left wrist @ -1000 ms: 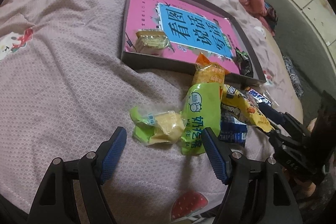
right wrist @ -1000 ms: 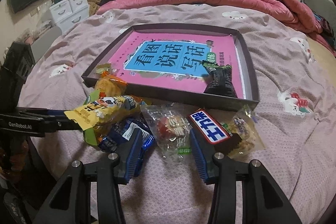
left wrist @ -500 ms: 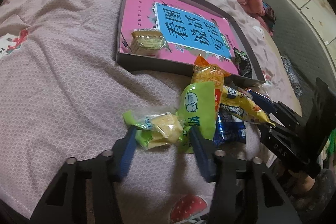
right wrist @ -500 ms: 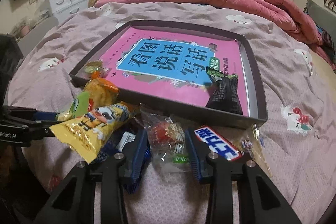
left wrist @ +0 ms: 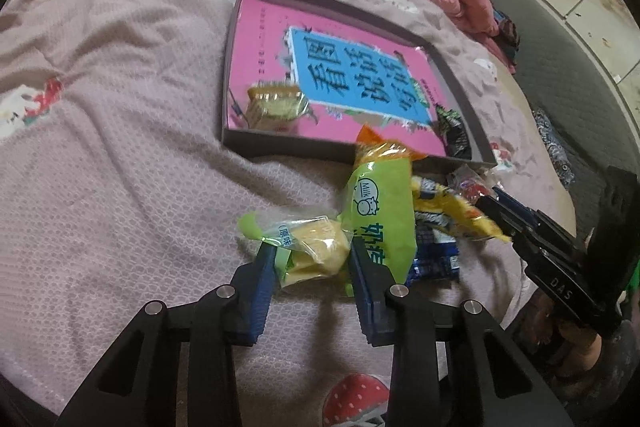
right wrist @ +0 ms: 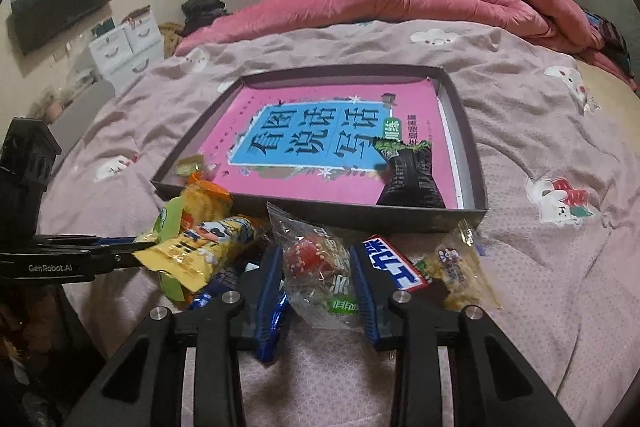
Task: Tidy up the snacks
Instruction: 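Lift the cheese snack with the left gripper while the right grasps and lifts the red-candy bag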
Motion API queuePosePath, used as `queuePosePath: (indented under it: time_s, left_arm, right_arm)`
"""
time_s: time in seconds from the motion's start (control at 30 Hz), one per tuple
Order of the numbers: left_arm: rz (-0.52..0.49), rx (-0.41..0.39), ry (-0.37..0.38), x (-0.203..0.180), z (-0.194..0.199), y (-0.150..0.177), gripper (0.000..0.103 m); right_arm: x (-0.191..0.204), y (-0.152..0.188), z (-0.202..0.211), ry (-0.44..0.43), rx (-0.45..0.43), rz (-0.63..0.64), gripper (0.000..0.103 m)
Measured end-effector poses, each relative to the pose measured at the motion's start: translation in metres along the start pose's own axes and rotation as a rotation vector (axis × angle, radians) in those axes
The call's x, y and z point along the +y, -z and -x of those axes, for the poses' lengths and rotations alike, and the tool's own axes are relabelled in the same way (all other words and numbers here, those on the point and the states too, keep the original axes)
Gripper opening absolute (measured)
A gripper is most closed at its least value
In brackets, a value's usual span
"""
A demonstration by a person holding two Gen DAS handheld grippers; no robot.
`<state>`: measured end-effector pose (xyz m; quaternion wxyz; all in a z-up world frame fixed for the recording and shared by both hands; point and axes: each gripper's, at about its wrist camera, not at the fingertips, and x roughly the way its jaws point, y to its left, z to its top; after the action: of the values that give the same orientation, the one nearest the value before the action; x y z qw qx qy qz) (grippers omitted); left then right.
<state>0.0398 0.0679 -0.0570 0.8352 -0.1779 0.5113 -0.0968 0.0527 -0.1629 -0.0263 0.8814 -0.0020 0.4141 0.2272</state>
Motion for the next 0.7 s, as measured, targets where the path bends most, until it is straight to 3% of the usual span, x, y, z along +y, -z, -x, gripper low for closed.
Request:
queuePosePath:
  time_s: [0.7]
  left_arm:
    - [-0.008,-0.113,-0.015,-0.008,0.036,-0.008,0.036]
  right_arm:
    - [0.001,-0.007,0.026,-0.019,-0.084,-0.016,0.035]
